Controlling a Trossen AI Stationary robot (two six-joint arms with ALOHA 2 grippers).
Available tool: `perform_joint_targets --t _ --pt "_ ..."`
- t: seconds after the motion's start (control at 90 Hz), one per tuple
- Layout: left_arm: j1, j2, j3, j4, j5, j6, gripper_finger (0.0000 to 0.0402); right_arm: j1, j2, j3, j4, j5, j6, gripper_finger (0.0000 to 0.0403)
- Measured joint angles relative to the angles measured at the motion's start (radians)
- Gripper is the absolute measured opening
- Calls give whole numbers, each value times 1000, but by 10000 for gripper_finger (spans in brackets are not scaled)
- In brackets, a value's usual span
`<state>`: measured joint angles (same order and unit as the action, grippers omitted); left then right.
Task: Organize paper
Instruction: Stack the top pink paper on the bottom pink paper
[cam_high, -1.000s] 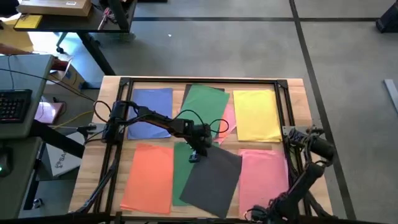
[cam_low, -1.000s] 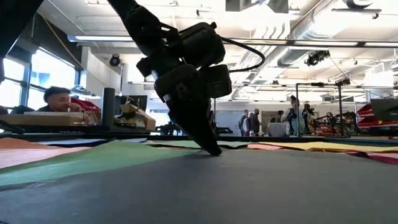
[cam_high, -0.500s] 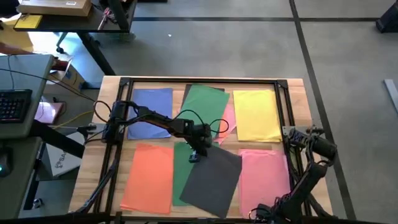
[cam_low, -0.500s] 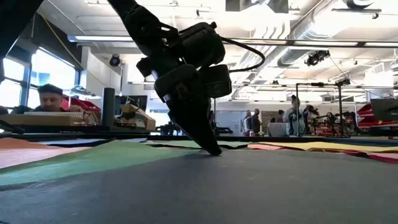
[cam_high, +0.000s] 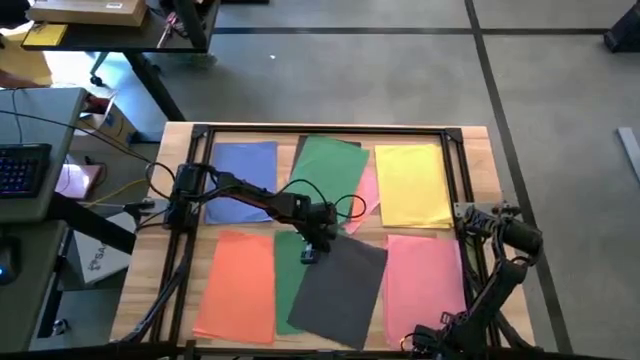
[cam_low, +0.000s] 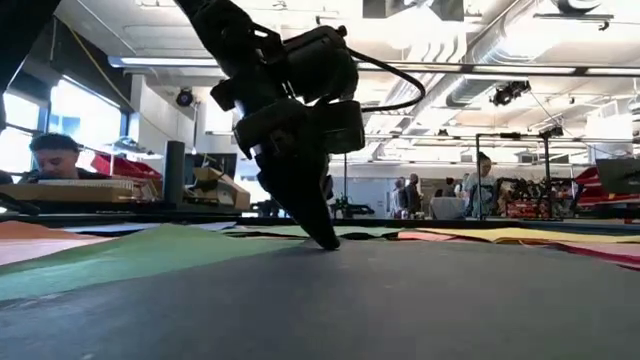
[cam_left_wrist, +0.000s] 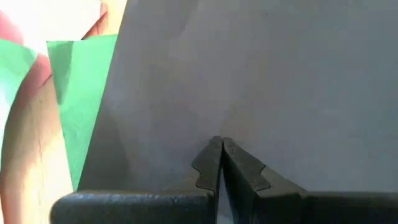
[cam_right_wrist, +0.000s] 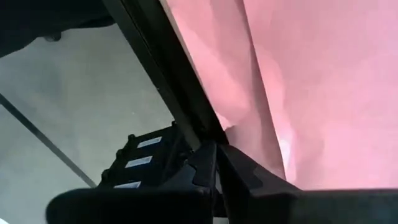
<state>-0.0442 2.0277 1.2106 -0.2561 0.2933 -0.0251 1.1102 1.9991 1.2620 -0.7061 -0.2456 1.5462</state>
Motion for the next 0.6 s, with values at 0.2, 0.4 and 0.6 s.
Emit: perform_joint_targets --t 0.2,0.4,0.6 --pt "-14 -31 5 20 -46 -9 0 23 9 65 -66 27 61 0" --pt "-17 -15 56 172 -41 2 0 13 8 118 -143 325 73 0" --pt "-13 8 83 244 -41 27 0 -11 0 42 -48 347 54 0"
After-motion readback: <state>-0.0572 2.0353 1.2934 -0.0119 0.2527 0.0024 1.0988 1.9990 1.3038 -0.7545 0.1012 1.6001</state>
